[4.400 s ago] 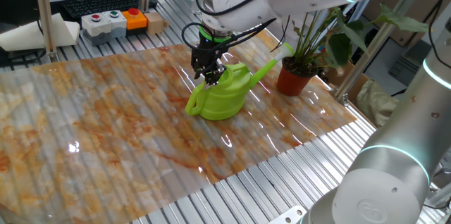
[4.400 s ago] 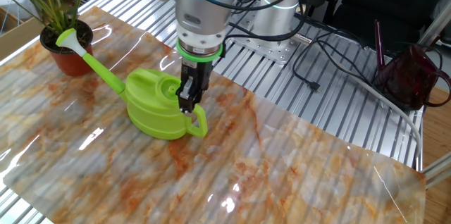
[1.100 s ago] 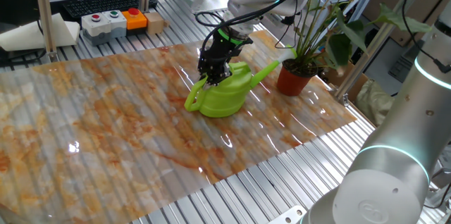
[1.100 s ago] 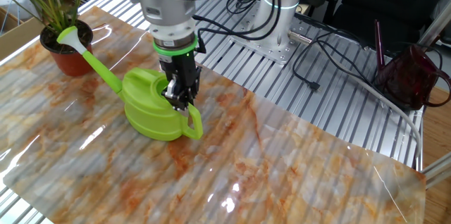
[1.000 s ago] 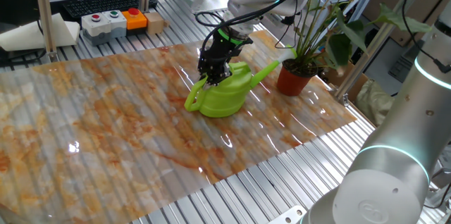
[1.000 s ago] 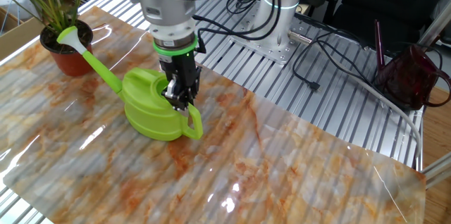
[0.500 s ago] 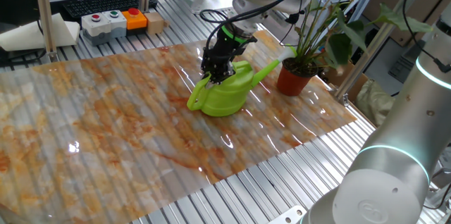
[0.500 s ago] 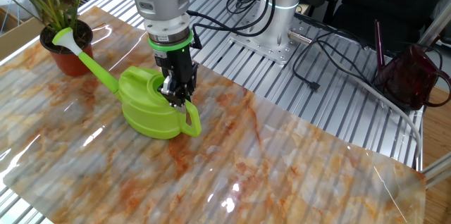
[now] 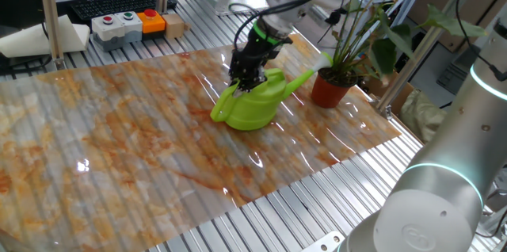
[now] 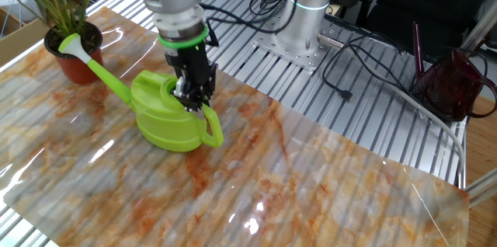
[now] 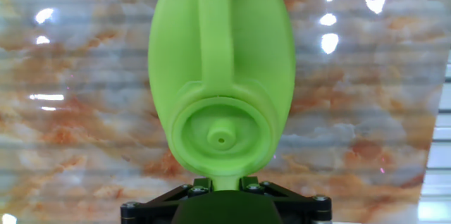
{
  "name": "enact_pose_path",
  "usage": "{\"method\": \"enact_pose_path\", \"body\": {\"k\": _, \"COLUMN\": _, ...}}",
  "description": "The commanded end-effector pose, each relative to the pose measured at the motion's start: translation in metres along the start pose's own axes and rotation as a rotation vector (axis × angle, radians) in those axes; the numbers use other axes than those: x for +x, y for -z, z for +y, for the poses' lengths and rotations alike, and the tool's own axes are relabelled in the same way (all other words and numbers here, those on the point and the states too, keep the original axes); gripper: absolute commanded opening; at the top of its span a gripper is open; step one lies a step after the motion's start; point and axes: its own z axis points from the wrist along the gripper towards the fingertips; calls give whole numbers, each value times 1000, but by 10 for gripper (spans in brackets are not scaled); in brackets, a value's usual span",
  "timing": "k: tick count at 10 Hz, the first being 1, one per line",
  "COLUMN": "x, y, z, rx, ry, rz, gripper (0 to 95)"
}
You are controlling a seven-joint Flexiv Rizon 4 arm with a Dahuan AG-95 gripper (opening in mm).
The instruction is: Water the plant
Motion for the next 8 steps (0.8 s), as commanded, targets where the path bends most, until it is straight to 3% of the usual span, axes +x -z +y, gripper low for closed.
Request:
{"method": "enact_pose_path", "body": {"k": 1, "x": 0, "y": 3, "z": 0, "rx": 5, "ry": -5, "rz": 10, "gripper": 0}}
{"method": "enact_pose_path", "body": {"k": 5, "x": 6, "y": 10, "z": -3, "rx": 13, "ry": -23, "rz": 16, "gripper": 0}}
{"method": "enact_pose_path", "body": {"k": 8, "x": 11, "y": 20, "z": -6, "rx": 32, "ry": -35, "rz": 42, "gripper": 0}}
